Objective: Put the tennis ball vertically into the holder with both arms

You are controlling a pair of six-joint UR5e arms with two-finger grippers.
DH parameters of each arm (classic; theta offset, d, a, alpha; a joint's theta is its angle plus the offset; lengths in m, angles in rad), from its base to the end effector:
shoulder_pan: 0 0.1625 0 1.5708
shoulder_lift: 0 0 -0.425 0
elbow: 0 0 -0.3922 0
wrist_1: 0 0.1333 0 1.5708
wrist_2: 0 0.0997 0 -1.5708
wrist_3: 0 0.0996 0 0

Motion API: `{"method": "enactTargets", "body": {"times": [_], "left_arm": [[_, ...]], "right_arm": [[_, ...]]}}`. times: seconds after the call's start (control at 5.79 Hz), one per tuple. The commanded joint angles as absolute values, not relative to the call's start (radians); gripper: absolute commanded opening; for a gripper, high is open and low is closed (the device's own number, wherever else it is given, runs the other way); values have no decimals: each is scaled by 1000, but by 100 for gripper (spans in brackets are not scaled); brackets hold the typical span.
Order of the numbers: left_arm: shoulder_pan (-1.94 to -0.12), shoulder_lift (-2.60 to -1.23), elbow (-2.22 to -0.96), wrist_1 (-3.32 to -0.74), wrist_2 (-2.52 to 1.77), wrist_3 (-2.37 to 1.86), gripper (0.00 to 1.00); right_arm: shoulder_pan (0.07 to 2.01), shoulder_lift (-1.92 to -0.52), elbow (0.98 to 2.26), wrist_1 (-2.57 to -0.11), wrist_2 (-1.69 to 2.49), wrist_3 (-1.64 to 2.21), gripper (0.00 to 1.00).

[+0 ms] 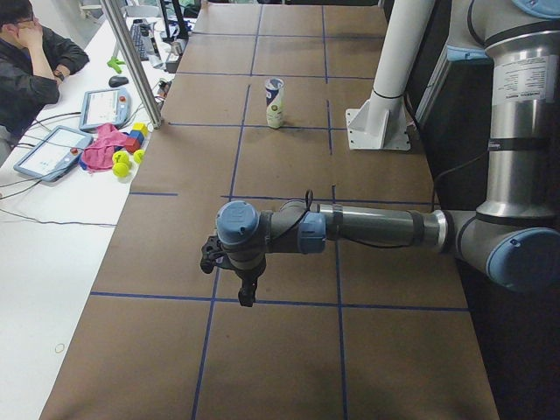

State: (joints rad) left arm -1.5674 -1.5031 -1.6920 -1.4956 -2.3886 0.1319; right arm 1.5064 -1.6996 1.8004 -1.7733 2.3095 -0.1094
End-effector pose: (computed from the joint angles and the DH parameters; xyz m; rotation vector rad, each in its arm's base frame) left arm -0.0591 -0.4613 0.6358 0.0321 0.8179 0.1188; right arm 0.0386 -0.4307 0.6279 -0.0805 -0.7405 -0.1281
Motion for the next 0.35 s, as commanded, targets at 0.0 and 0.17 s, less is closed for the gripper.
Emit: {"method": "enactTargets", "body": {"times": [0.0, 0.17], "left_arm": [[-1566, -1503, -1692, -1496, -2390, 132, 100], [-1566, -1503, -1692, -1496, -2390, 132, 100]], "right_arm": [[1505, -1700, 1799, -1773, 2312, -110, 100], [1505, -1700, 1799, -1773, 2312, -110, 100]]}}
